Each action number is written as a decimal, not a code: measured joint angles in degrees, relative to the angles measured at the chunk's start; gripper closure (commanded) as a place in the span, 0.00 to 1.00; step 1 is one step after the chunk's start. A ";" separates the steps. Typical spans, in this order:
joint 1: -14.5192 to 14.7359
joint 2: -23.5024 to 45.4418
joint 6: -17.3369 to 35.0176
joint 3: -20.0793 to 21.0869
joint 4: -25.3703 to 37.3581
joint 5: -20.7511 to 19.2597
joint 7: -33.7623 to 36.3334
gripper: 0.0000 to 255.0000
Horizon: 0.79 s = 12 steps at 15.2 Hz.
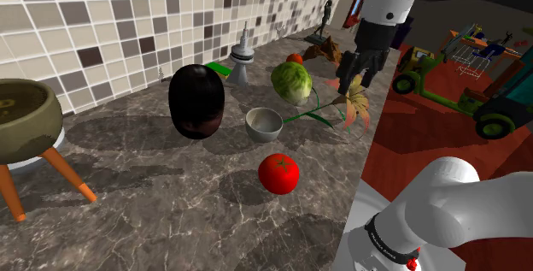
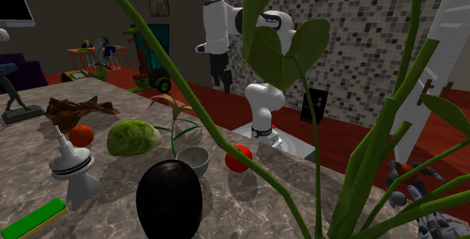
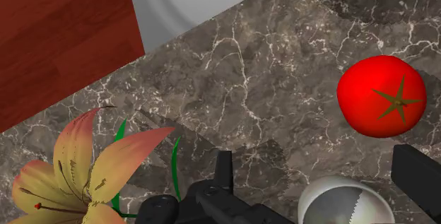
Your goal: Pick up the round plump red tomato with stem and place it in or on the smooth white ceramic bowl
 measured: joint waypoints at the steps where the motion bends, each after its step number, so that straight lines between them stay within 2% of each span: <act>1: 0.00 0.00 0.00 0.00 0.00 0.00 0.00 0.00; 6: -1.16 -5.10 5.79 5.73 -8.18 3.99 11.67 0.00; 12: -2.48 -7.39 16.25 16.75 -16.61 10.98 30.23 0.00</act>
